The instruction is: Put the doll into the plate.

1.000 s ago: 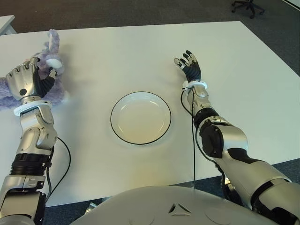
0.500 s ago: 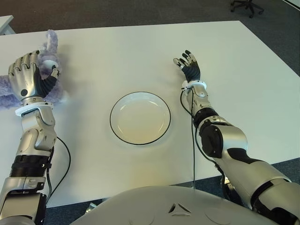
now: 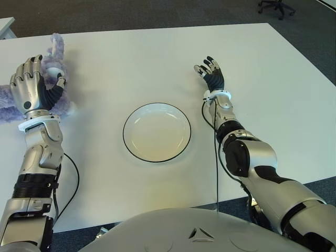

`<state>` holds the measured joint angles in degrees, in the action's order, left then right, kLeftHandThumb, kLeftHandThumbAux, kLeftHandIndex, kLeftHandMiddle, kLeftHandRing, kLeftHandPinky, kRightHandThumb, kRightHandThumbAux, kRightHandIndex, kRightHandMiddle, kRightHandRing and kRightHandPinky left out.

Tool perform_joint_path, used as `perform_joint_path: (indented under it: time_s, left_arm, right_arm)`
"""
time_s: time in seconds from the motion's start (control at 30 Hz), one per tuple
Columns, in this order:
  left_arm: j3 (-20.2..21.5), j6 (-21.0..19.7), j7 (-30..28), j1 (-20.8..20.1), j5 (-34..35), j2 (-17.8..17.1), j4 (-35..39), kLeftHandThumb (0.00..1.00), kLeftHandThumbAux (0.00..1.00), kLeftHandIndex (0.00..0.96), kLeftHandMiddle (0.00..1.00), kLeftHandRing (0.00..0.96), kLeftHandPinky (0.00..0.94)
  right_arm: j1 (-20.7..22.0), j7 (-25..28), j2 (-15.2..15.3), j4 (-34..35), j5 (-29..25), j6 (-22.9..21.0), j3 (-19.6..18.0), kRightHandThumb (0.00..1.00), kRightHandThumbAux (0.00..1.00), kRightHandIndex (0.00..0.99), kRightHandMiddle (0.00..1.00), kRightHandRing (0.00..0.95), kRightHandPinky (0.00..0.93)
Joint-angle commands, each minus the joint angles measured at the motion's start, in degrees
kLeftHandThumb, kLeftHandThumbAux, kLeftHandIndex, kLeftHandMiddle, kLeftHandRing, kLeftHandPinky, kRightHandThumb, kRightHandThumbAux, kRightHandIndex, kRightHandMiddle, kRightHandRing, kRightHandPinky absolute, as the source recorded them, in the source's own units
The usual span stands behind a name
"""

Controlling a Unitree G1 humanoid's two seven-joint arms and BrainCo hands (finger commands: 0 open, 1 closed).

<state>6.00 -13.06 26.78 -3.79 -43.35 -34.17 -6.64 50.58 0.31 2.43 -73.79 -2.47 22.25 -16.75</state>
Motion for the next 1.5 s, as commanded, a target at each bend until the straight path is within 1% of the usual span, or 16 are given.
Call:
perform_joint_path:
  time_s: [0.03,0.23,0.27,0.33,0.53,0.73,0.8,0.9,1.0,1.1,1.23,1.5]
  left_arm:
    - [0.35,1.55,1.53,-0.46,1.20,0.77,-1.30,0.491,0.247,0.022,0.113,0.127,0.151]
    - [0.44,3.11,1.74,-0.79,2.31,0.64,-2.11,0.483,0.243,0.009,0.099,0.109,0.137]
    - [0.46,3.33,1.72,-0.83,2.49,0.63,-2.22,0.480,0.244,0.008,0.095,0.100,0.115]
    - [0.51,3.87,1.74,-0.99,2.89,0.58,-2.55,0.479,0.245,0.008,0.090,0.092,0.103]
    - [0.70,5.70,1.84,-2.17,4.51,0.76,-4.26,0.496,0.253,0.019,0.081,0.082,0.115]
    - [0.82,7.49,1.84,-3.54,6.46,1.09,-5.97,0.541,0.240,0.049,0.106,0.103,0.155]
    - [0.80,8.03,1.63,-3.96,7.14,1.23,-6.41,0.559,0.236,0.070,0.120,0.114,0.150]
    - [0.65,8.47,1.44,-4.41,7.71,1.22,-6.96,0.566,0.248,0.091,0.131,0.114,0.106]
    - [0.39,8.90,1.28,-4.98,7.98,1.14,-7.73,0.565,0.257,0.099,0.134,0.112,0.097]
    - [0.11,9.69,1.21,-5.52,8.25,1.03,-8.50,0.566,0.271,0.116,0.136,0.113,0.110]
    - [-0.16,12.24,1.24,-6.41,9.06,0.70,-10.28,0.564,0.278,0.129,0.139,0.119,0.111]
    - [-0.34,15.75,0.68,-7.83,10.42,0.43,-13.03,0.539,0.284,0.138,0.146,0.124,0.099]
  right_arm:
    - [-2.95,-0.28,-0.97,-2.57,-0.19,-3.37,-0.06,0.260,0.798,0.090,0.107,0.110,0.132]
    - [-2.93,-0.30,-0.92,-2.59,-0.04,-3.50,0.10,0.250,0.796,0.085,0.101,0.102,0.129]
    - [-2.92,-0.31,-0.90,-2.59,-0.02,-3.54,0.12,0.251,0.797,0.085,0.102,0.104,0.137]
    - [-2.91,-0.30,-0.88,-2.61,-0.02,-3.60,0.14,0.253,0.797,0.085,0.103,0.107,0.144]
    - [-2.89,-0.47,-0.86,-2.64,-0.12,-3.75,0.09,0.256,0.795,0.087,0.104,0.110,0.145]
    - [-2.91,-0.51,-0.91,-2.63,-0.24,-3.73,-0.02,0.254,0.794,0.088,0.102,0.108,0.146]
    - [-2.92,-0.49,-0.94,-2.62,-0.32,-3.68,-0.10,0.256,0.794,0.089,0.103,0.109,0.146]
    - [-2.91,-0.52,-1.01,-2.62,-0.36,-3.68,-0.16,0.260,0.793,0.092,0.106,0.111,0.148]
    - [-2.90,-0.56,-1.06,-2.63,-0.31,-3.68,-0.16,0.263,0.793,0.093,0.107,0.112,0.148]
    - [-2.90,-0.56,-1.06,-2.63,-0.30,-3.68,-0.17,0.265,0.793,0.094,0.108,0.114,0.149]
    - [-2.93,-0.63,-1.01,-2.63,-0.26,-3.68,-0.16,0.264,0.790,0.095,0.110,0.116,0.152]
    - [-3.00,-0.61,-0.93,-2.62,-0.13,-3.58,-0.01,0.254,0.800,0.094,0.106,0.110,0.144]
